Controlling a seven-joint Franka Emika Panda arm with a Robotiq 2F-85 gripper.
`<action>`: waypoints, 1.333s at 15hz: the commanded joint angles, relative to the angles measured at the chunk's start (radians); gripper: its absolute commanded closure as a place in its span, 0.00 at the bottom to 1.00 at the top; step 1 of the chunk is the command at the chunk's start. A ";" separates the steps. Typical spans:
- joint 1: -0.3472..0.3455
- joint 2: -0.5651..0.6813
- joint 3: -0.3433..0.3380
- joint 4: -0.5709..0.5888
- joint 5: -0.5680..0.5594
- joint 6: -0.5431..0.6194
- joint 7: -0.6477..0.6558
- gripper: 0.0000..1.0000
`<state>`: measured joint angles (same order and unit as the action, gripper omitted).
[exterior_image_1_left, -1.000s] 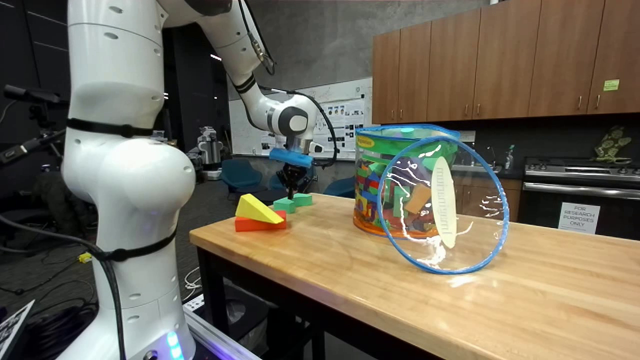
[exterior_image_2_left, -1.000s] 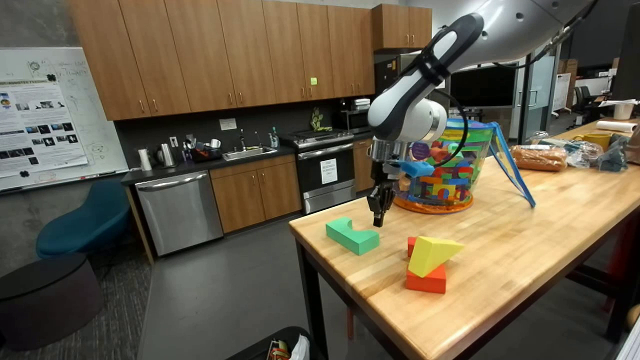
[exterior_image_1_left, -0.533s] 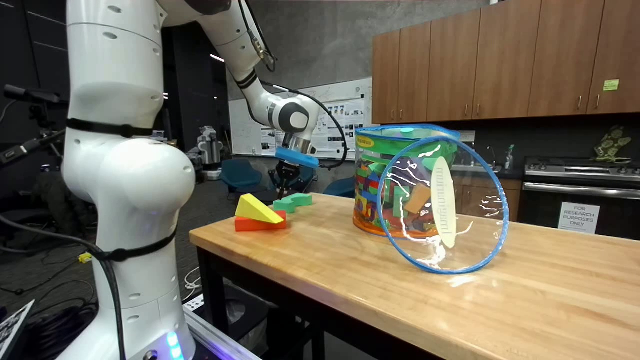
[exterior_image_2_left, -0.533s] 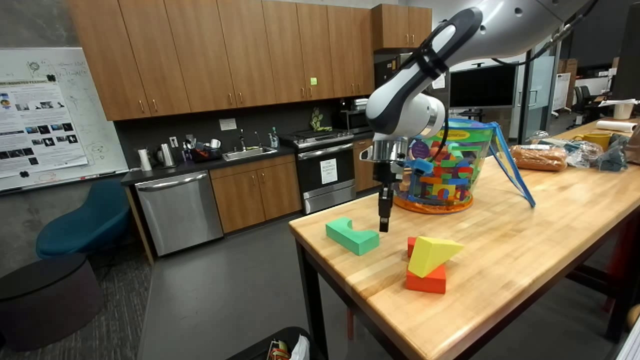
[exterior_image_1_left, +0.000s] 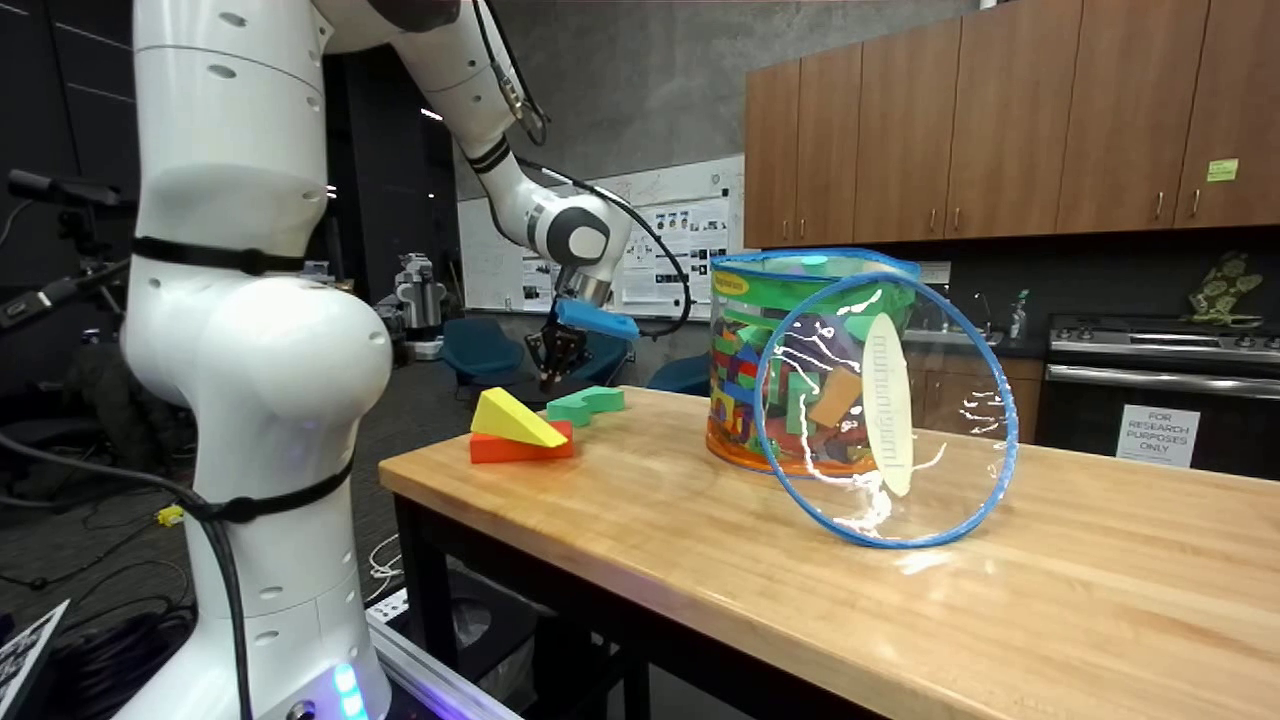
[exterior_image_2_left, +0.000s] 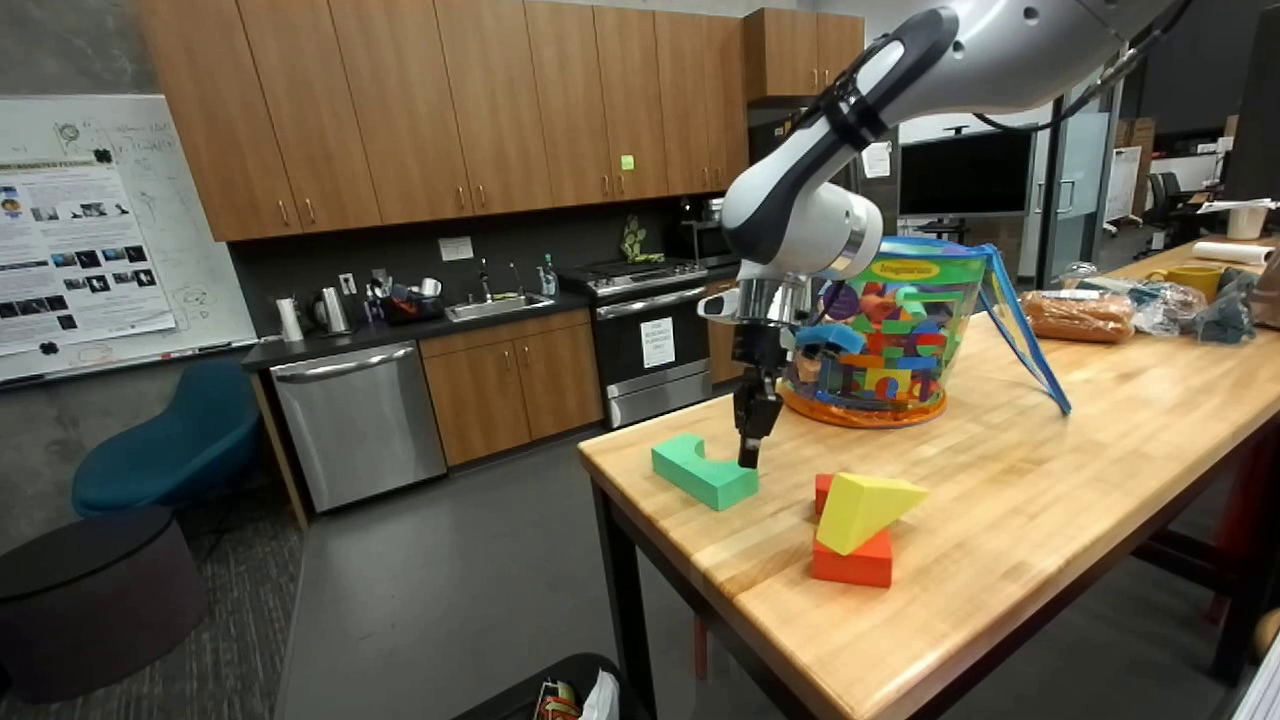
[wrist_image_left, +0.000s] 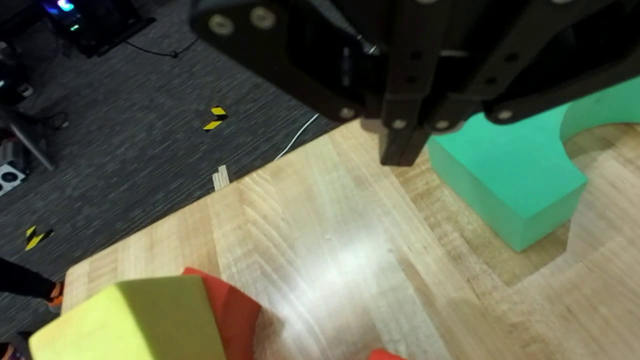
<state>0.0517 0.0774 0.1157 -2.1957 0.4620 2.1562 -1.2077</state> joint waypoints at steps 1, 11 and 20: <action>0.010 0.010 0.010 0.016 0.017 0.027 -0.123 1.00; 0.019 0.050 0.017 0.007 -0.070 0.305 -0.305 1.00; -0.007 0.036 0.007 -0.033 -0.228 0.394 -0.298 1.00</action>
<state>0.0559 0.1402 0.1251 -2.2020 0.2755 2.5328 -1.5074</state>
